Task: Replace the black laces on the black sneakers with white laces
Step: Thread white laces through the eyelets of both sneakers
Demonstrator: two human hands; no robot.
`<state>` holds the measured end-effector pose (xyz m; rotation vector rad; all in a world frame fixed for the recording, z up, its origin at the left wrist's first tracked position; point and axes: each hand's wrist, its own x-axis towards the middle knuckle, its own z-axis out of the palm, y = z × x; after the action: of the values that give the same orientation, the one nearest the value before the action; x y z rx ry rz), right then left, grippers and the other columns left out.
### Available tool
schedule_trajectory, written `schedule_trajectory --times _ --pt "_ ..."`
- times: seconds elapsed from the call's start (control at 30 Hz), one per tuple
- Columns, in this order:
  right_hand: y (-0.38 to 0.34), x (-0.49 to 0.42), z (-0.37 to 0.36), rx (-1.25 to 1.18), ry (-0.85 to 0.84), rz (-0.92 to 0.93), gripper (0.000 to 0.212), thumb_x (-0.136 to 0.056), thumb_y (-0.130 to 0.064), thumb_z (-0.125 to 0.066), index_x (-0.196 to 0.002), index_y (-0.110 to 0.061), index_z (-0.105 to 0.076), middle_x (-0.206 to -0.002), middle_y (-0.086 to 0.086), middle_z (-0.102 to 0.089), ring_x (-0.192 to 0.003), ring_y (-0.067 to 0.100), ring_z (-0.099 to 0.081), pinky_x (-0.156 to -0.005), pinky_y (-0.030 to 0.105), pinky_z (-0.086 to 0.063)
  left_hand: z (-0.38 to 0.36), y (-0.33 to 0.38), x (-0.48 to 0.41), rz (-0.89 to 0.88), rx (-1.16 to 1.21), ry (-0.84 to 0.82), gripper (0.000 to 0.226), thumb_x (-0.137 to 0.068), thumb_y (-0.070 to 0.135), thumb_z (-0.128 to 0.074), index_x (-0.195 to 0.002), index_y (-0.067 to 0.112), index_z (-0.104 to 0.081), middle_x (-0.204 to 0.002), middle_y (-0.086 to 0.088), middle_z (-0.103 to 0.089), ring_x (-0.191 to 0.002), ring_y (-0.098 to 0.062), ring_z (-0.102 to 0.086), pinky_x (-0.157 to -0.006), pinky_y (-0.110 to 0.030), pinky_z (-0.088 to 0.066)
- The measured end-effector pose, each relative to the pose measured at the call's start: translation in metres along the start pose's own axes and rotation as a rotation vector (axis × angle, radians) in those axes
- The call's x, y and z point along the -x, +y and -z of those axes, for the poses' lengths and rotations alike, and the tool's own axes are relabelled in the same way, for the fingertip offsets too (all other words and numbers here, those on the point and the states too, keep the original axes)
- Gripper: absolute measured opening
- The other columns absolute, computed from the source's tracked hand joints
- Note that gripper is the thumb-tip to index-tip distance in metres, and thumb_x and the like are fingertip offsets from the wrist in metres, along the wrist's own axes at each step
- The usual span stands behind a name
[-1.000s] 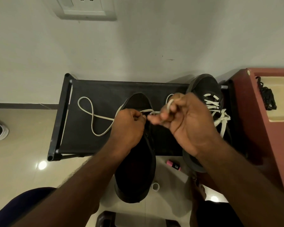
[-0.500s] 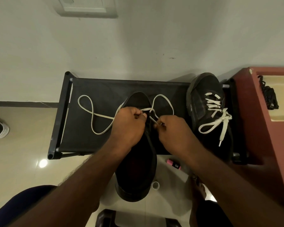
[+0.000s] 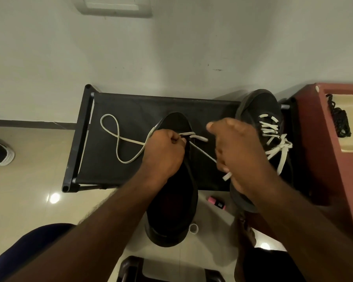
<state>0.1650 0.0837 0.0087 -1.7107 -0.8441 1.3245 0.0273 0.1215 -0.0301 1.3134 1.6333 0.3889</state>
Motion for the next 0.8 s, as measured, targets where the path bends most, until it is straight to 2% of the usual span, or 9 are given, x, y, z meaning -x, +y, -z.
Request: schedule_trajectory --times 0.07,0.17,0.27,0.37,0.43,0.53,0.63,0.7,0.8 --pt "0.014 -0.007 -0.003 0.442 0.027 0.067 0.015 -0.094 -0.031 -0.063 -0.089 -0.020 -0.055 -0.068 -0.007 -0.054 -0.055 0.006 -0.051 -0.050 0.024 -0.042 -0.001 0.000 -0.001 -0.008 -0.013 0.008 0.018 -0.096 0.021 -0.060 -0.089 0.012 -0.073 -0.080 -0.008 -0.071 -0.079 -0.025 -0.068 -0.081 -0.046 -0.057" --pt "0.035 -0.010 -0.012 0.667 -0.119 0.054 0.028 -0.098 -0.037 -0.058 -0.122 -0.023 -0.055 -0.083 -0.012 -0.057 -0.071 0.002 -0.056 -0.060 0.018 -0.046 -0.003 0.000 -0.001 -0.011 0.002 0.031 0.019 -0.095 0.021 -0.060 -0.084 0.012 -0.073 -0.074 -0.009 -0.070 -0.074 -0.026 -0.067 -0.078 -0.047 -0.056" --pt "0.036 -0.015 -0.012 0.769 -0.099 0.104 0.021 -0.100 -0.034 -0.056 -0.095 -0.017 -0.067 -0.076 -0.006 -0.063 -0.067 0.008 -0.059 -0.057 0.023 -0.045 -0.003 -0.002 -0.001 -0.014 0.015 0.075 0.011 -0.094 0.019 -0.063 -0.095 0.012 -0.072 -0.079 -0.005 -0.071 -0.075 -0.019 -0.068 -0.078 -0.041 -0.057" --pt "0.034 -0.016 -0.009 0.760 -0.063 0.153 0.029 -0.099 -0.029 -0.057 -0.074 -0.013 -0.060 -0.075 0.000 -0.059 -0.066 0.011 -0.055 -0.055 0.018 -0.037 -0.002 -0.002 0.002 -0.063 0.014 0.143 0.026 -0.092 0.018 -0.067 -0.117 0.018 -0.062 -0.089 0.000 -0.069 -0.075 -0.009 -0.065 -0.073 -0.027 -0.055" --pt "0.030 -0.012 -0.010 0.606 -0.039 0.187 0.027 -0.099 -0.022 -0.053 -0.078 -0.006 -0.061 -0.082 0.008 -0.058 -0.069 0.019 -0.055 -0.062 0.025 -0.040 -0.001 -0.002 0.004 -0.134 -0.026 0.120 0.032 -0.093 0.015 -0.065 -0.124 0.019 -0.064 -0.097 0.002 -0.071 -0.077 -0.005 -0.065 -0.074 -0.020 -0.053" --pt "0.006 -0.005 -0.011 -0.037 -0.020 0.118 0.034 -0.101 -0.015 -0.042 -0.076 -0.011 -0.064 -0.079 0.021 -0.065 -0.068 0.036 -0.059 -0.063 0.044 -0.051 0.002 0.001 0.004 -0.157 -0.073 0.062 0.026 -0.096 0.013 -0.061 -0.120 0.019 -0.069 -0.099 0.006 -0.071 -0.076 0.000 -0.063 -0.065 -0.007 -0.048" --pt "-0.012 -0.004 0.001 -0.558 -0.085 -0.039 0.042 -0.103 -0.016 -0.034 -0.062 -0.017 -0.047 -0.048 -0.001 -0.042 -0.037 0.013 -0.039 -0.041 0.028 -0.041 0.004 0.000 0.002 -0.144 -0.065 0.061 0.029 -0.096 0.014 -0.060 -0.124 0.016 -0.067 -0.110 0.002 -0.072 -0.082 0.000 -0.062 -0.066 -0.003 -0.044" --pt "-0.008 -0.006 0.007 -0.236 -0.022 -0.062 0.036 -0.103 -0.025 -0.042 -0.068 -0.022 -0.049 -0.053 -0.007 -0.041 -0.040 0.007 -0.035 -0.038 0.023 -0.031 0.003 0.000 0.002 -0.140 -0.068 0.056 0.030 -0.097 0.014 -0.060 -0.126 0.016 -0.066 -0.113 0.000 -0.071 -0.087 -0.003 -0.064 -0.069 -0.006 -0.045" --pt "0.013 -0.012 0.006 0.547 -0.057 -0.028 0.014 -0.099 -0.038 -0.056 -0.095 -0.025 -0.055 -0.082 -0.012 -0.055 -0.065 0.001 -0.051 -0.052 0.019 -0.041 0.001 0.000 0.001 -0.144 -0.058 0.083 0.028 -0.096 0.013 -0.061 -0.123 0.015 -0.067 -0.113 0.000 -0.072 -0.092 -0.006 -0.066 -0.078 -0.013 -0.050"
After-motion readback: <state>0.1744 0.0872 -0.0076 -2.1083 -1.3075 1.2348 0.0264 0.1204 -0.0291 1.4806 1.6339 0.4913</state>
